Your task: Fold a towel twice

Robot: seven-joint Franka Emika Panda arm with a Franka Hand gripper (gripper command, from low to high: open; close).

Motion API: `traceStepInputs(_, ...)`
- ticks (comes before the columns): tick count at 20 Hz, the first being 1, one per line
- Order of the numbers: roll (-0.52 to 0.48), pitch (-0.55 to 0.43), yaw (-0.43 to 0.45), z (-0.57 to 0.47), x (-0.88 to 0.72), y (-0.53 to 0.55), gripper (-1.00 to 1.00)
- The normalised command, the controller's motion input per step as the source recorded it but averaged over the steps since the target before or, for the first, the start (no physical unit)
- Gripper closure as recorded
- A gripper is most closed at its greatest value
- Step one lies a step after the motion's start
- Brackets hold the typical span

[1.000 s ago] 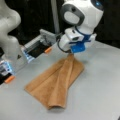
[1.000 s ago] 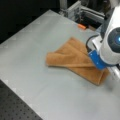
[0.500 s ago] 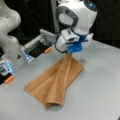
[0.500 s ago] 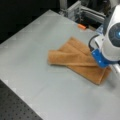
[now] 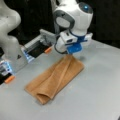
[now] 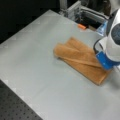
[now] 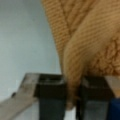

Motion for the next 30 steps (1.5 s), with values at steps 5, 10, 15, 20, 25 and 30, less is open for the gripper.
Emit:
traceStepInputs(5,0.189,-0.245,-0.116,-0.03,-0.5,-0.11,1.0)
traceStepInputs(10,0.215,-0.258,0.029,-0.05,-0.48,-0.33,1.0)
traceStepInputs(15,0.238,-0.269,0.119,-0.11,-0.35,-0.5,-1.0)
traceStepInputs(20,0.207,-0.272,0.046,-0.18,-0.22,-0.35,-1.0)
traceStepInputs(25,0.209,-0.253,-0.043,-0.15,-0.16,-0.05,-1.0)
traceStepInputs(30,0.215,-0.203,-0.091,-0.13,-0.12,0.14,-1.0)
